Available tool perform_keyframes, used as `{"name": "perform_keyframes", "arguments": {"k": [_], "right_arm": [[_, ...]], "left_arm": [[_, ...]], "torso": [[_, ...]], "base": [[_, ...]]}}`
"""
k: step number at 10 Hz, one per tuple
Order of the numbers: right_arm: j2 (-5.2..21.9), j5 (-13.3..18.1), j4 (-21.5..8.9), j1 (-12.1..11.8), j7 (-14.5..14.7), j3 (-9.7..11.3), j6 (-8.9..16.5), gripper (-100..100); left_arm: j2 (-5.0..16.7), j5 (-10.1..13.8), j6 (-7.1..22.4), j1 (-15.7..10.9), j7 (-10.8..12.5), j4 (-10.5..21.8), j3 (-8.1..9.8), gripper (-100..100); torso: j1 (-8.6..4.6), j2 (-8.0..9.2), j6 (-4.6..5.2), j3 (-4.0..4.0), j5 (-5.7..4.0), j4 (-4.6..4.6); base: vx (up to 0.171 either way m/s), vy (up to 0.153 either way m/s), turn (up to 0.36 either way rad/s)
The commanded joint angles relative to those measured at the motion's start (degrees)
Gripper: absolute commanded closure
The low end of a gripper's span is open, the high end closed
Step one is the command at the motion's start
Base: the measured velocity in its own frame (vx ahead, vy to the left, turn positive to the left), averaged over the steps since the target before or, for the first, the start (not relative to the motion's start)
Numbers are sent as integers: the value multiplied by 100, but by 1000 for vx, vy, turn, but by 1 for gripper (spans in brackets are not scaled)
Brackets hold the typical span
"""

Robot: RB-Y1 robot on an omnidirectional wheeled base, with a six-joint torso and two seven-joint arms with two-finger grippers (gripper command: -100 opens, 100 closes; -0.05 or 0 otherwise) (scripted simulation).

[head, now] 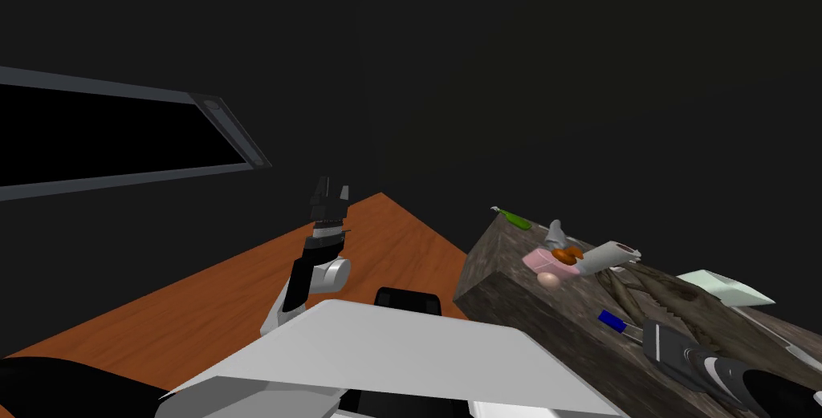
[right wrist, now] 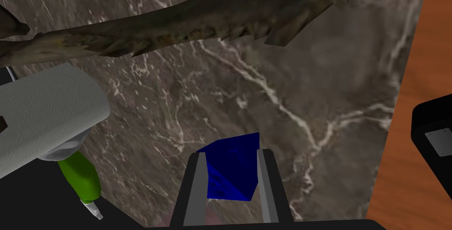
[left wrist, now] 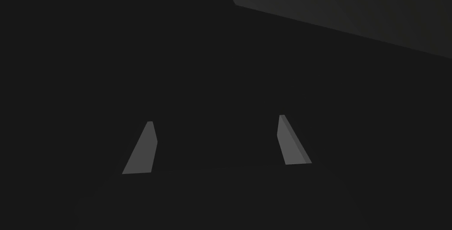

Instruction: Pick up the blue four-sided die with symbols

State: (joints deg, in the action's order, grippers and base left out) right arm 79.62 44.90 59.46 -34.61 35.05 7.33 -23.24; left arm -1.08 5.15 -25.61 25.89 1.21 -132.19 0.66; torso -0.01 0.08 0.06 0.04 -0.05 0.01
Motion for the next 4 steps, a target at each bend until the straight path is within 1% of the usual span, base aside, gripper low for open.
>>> {"name": "perform_keyframes", "arguments": {"k": [1, 2, 3, 4], "right_arm": [[0, 0, 0, 0, 0, 0, 0, 0], [171, -30, 22, -15, -59, -48, -119, 100], [123, -6, 74, -5, -74, 12, -7, 100], [139, -6, 82, -8, -96, 14, -8, 0]], "left_arm": [[0, 0, 0, 0, 0, 0, 0, 0], [0, 0, 0, 0, 0, 0, 0, 0], [0, 0, 0, 0, 0, 0, 0, 0], [0, 0, 0, 0, 0, 0, 0, 0]], "torso": [[0, 0, 0, 0, 0, 0], [0, 0, 0, 0, 0, 0], [11, 16, 10, 8, 5, 2], [9, 15, 4, 9, 2, 3]], "base": [[0, 0, 0], [-43, 28, -150], [-27, 19, -47], [0, 0, 0]]}}
